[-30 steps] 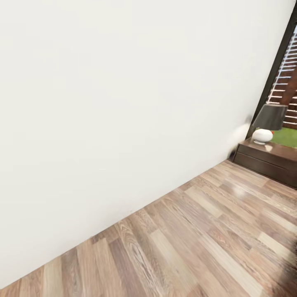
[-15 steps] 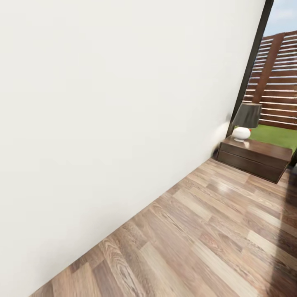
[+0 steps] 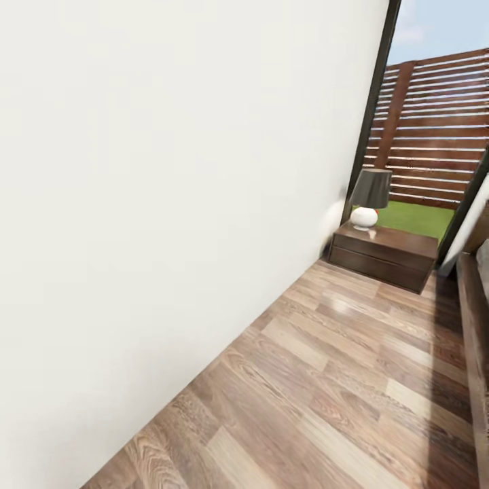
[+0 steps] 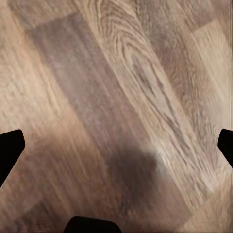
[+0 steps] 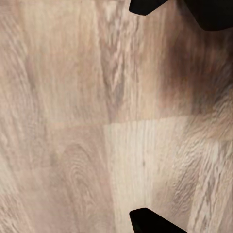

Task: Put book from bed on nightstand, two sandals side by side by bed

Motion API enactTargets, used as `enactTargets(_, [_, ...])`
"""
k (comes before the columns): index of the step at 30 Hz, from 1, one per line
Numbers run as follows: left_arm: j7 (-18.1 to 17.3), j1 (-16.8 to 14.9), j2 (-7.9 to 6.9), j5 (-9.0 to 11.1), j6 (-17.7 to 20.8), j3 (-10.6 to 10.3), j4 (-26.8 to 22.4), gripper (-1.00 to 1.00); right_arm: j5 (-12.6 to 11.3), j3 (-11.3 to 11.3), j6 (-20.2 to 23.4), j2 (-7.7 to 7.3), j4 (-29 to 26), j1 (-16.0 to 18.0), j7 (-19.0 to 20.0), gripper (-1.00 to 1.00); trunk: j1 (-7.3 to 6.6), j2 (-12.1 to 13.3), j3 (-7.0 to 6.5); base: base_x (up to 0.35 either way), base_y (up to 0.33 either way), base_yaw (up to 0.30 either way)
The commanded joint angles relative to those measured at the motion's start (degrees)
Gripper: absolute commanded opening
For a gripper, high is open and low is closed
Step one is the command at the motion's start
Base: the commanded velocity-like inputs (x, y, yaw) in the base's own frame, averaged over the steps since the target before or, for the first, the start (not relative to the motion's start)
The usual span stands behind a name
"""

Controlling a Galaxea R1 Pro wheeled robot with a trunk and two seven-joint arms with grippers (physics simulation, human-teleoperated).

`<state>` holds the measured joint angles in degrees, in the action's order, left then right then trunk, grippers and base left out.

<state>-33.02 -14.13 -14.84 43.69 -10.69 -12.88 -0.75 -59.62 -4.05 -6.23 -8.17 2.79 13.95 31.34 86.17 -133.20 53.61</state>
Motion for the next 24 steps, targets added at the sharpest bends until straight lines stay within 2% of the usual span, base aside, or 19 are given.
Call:
enactTargets(1, [-0.15,-0.02,-0.01,0.34,-0.30,-0.48,0.05,1.00,-0.32,-0.43,-0.32,0.01,0.28,0.12,0.39,1.00,0.02,-0.02,0.05,0.295,0.000,-0.272])
enactTargets(24, [-0.11,-0.02,-0.01,0.34,-0.30,-0.48,0.05,1.00,-0.32,-0.43,-0.34,0.00,0.28,0.11,0.39,1.00,0.02,-0.02,0.05,0.295,0.000,-0.272])
